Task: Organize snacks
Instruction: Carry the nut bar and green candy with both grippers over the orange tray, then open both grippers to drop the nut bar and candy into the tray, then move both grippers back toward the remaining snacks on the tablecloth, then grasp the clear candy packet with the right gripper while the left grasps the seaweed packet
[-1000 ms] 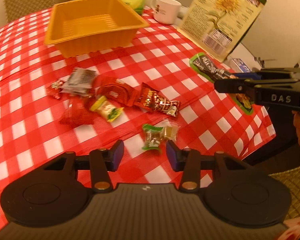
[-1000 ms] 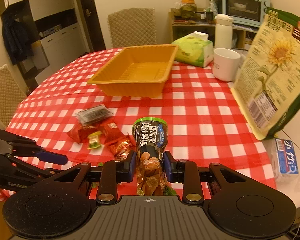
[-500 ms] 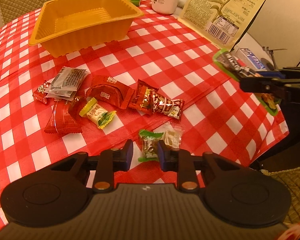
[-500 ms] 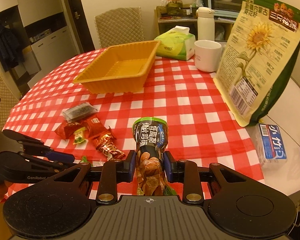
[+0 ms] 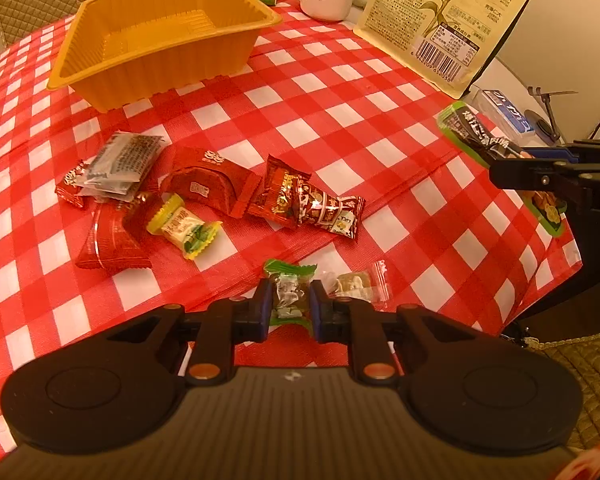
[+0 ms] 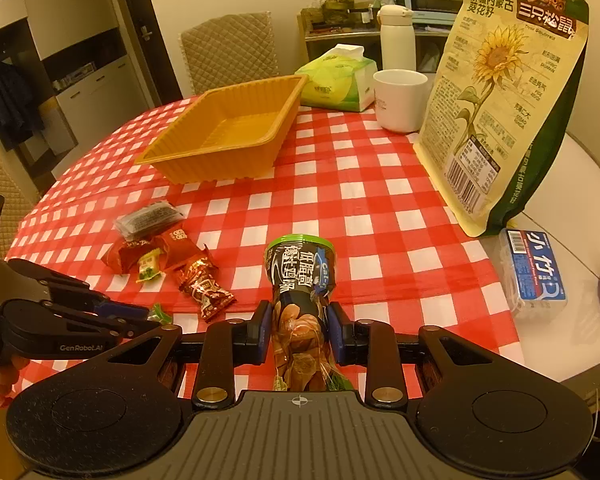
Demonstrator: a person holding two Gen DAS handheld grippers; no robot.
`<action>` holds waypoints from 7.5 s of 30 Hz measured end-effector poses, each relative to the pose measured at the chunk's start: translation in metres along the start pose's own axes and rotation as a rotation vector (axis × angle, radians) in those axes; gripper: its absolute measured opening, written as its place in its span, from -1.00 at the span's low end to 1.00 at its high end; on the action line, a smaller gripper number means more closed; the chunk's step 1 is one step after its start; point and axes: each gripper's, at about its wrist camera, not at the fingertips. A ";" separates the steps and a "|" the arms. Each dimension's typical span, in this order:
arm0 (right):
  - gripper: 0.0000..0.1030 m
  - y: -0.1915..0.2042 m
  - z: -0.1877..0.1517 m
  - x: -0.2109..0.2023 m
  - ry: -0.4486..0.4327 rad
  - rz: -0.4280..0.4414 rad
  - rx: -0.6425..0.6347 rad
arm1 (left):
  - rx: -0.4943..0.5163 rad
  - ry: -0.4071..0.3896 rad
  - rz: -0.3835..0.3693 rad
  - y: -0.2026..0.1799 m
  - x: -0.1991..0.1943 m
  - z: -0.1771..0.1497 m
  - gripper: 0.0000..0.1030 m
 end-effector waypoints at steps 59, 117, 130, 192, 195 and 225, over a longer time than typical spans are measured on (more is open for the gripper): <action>-0.42 0.040 0.208 0.236 0.009 0.047 0.177 | -0.088 -0.145 0.048 0.186 0.063 0.237 -0.67; 0.57 0.052 0.115 0.021 -0.156 0.137 0.114 | -0.116 -0.265 0.056 0.111 -0.117 0.074 0.26; 0.57 0.047 0.054 -0.017 -0.094 0.119 0.033 | -0.144 -0.213 0.090 0.078 -0.137 0.011 0.26; -0.20 0.098 -0.032 0.075 0.137 0.210 -0.599 | -0.240 -0.022 0.110 0.101 -0.094 -0.077 0.26; -0.24 0.097 -0.032 0.082 0.151 0.220 -0.607 | -0.236 -0.021 0.110 0.102 -0.093 -0.075 0.26; -0.60 0.062 0.025 0.065 0.062 0.175 -0.142 | -0.091 -0.114 0.047 0.118 -0.070 0.017 0.20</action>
Point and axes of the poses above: each gripper's, at about its wrist camera, not at the fingertips, and x roughly the way its jaws point, y to its left, z to its top, and after that the axes turned 1 degree about -y, right-handed
